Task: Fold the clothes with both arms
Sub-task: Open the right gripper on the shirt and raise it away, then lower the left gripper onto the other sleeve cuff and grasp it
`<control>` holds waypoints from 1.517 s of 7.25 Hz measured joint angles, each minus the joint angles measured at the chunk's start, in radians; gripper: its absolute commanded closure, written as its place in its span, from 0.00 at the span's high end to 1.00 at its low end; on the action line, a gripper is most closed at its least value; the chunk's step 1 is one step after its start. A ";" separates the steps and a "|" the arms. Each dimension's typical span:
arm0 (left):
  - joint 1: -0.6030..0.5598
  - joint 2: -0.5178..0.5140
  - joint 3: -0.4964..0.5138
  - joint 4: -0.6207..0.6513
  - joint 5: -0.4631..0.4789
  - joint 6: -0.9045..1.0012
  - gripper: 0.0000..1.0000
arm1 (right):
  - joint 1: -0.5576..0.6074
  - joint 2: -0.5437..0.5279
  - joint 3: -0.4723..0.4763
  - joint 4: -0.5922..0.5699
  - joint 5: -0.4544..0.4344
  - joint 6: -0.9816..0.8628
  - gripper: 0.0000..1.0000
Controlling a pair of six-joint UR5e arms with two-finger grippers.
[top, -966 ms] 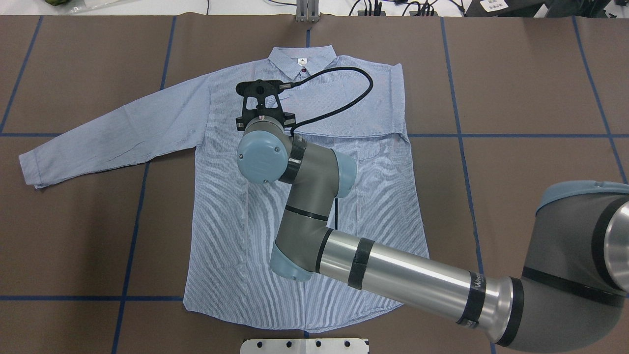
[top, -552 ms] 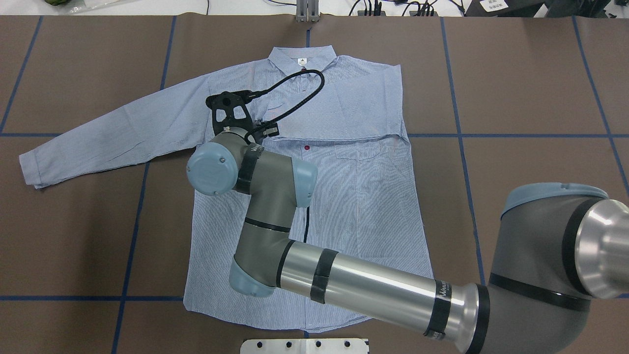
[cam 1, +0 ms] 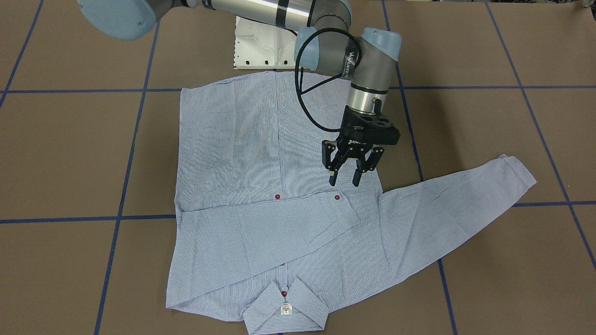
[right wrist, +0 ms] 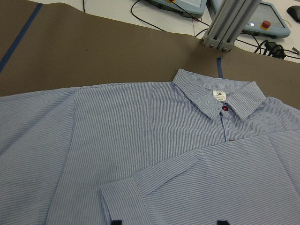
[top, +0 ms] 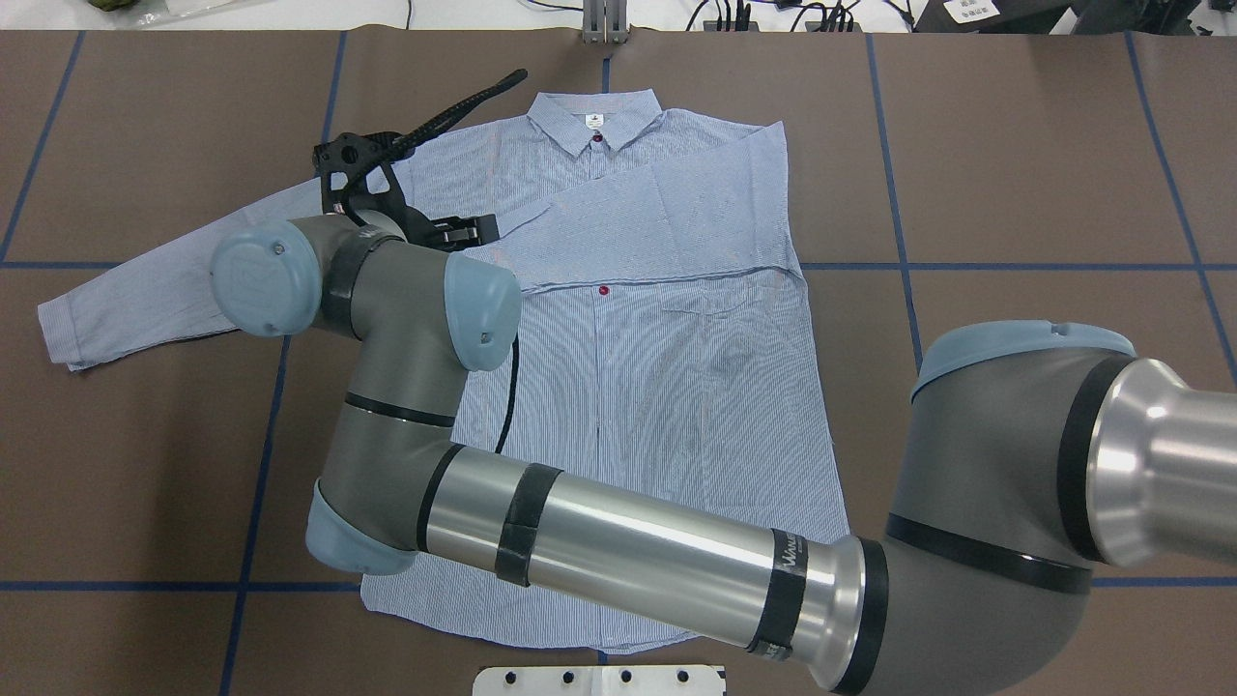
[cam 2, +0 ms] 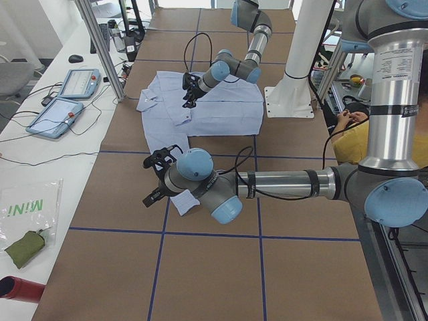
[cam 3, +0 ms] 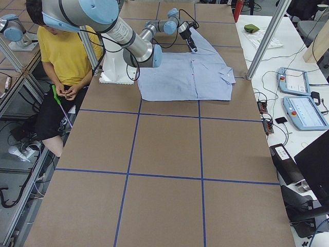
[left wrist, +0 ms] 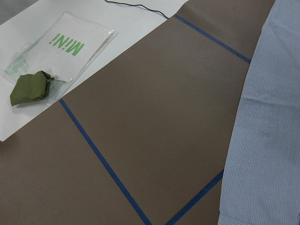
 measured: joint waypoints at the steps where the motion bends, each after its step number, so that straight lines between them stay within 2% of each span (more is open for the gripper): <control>1: 0.000 -0.001 0.000 0.000 0.001 -0.003 1.00 | 0.035 0.013 0.003 -0.020 0.076 0.020 1.00; 3: 0.005 -0.008 -0.004 -0.018 0.002 -0.038 1.00 | 0.153 -0.028 0.030 -0.031 0.285 0.033 1.00; 4: 0.022 -0.009 0.004 -0.059 0.004 -0.053 1.00 | 0.205 -0.099 0.090 -0.033 0.344 0.015 1.00; 6: 0.100 -0.014 0.044 -0.122 0.007 -0.154 1.00 | 0.303 -0.270 0.285 -0.033 0.450 -0.073 1.00; 8: 0.180 -0.014 0.115 -0.261 0.040 -0.391 1.00 | 0.431 -0.468 0.511 -0.034 0.598 -0.187 1.00; 9: 0.215 -0.012 0.150 -0.345 0.091 -0.526 1.00 | 0.514 -0.597 0.642 -0.034 0.691 -0.283 1.00; 11: 0.266 -0.002 0.191 -0.436 0.169 -0.709 0.85 | 0.661 -0.813 0.842 -0.034 0.842 -0.477 1.00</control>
